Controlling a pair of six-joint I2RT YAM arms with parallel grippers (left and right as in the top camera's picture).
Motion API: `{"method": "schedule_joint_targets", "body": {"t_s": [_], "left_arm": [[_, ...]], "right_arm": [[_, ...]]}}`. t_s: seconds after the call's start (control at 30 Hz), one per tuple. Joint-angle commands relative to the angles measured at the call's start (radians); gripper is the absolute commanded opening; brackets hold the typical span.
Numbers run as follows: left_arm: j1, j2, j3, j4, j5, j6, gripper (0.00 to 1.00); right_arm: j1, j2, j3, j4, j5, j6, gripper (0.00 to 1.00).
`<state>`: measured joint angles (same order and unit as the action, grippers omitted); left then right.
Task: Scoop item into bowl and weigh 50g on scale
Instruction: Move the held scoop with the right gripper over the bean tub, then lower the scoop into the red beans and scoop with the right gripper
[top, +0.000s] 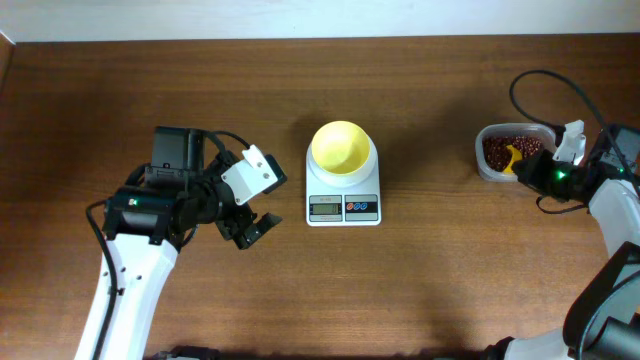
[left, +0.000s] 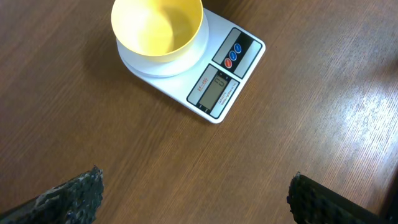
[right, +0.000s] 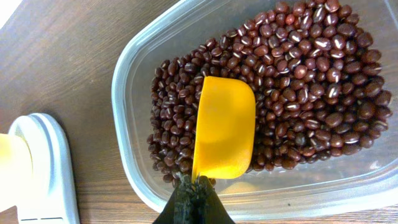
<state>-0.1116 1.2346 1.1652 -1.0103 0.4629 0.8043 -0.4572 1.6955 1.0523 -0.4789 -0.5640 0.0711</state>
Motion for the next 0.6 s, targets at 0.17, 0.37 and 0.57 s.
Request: {"method": "schedule_joint_targets", "body": {"t_s": [0.17,0.37,0.57], "left_arm": [[0.003,0.000,0.018,-0.002,0.001,0.013,0.99],[0.003,0.000,0.018,-0.001,0.001,0.013,0.99],[0.003,0.000,0.018,-0.002,0.001,0.013,0.99]], "right_arm": [[-0.023,0.029,-0.011,-0.026,-0.098,0.126,0.04],[-0.095,0.029,-0.011,-0.031,-0.193,0.129,0.04],[-0.095,0.029,-0.011,-0.030,-0.223,0.129,0.04]]}}
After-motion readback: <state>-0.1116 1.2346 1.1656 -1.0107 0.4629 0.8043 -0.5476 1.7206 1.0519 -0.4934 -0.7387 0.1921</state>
